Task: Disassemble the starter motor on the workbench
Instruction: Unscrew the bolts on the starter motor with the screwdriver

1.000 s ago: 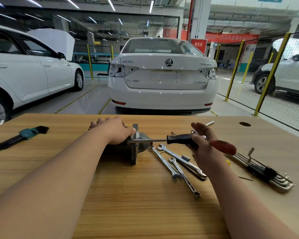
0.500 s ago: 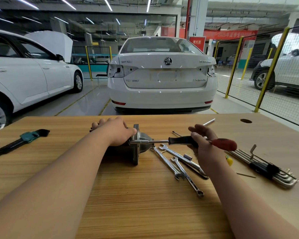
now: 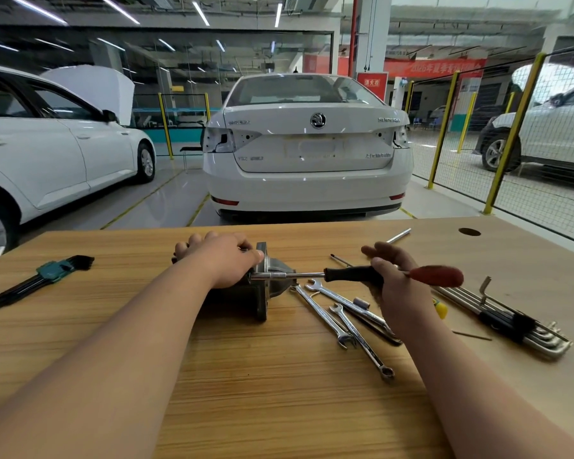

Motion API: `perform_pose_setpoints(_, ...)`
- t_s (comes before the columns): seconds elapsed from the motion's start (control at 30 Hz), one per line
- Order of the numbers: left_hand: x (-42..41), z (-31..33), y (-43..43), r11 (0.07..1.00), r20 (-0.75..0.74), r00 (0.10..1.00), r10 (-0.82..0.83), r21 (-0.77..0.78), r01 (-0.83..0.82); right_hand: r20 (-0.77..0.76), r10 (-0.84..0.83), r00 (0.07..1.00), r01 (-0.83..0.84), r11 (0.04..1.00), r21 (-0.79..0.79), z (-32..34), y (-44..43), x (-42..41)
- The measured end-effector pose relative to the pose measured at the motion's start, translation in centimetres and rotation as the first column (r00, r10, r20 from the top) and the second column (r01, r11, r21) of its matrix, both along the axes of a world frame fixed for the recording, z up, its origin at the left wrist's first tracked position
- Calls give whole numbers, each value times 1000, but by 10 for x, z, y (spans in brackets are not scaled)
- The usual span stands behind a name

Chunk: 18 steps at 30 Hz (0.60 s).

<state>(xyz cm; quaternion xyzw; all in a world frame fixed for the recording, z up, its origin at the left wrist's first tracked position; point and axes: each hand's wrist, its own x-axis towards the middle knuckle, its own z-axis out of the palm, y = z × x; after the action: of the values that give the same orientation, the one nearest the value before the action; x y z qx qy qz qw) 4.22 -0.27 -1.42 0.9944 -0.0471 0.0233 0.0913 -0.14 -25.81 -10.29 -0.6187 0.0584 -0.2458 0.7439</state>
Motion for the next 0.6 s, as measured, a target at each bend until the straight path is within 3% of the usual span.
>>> perform_pose_setpoints(0.13,1,2,-3,1000,-26,1000,6,6,-6,29,56,998,-56,998,-16,-2,-2,-3)
perform_pose_setpoints(0.33,4,0,-7,997,12,997,72,29,-73,-25,-75,997,75,997,4,-2,2,5)
perform_pose_setpoints(0.6,5,0,-8,997,30,997,67,37,-68,8,77,997,-77,996,34,-4,-3,0)
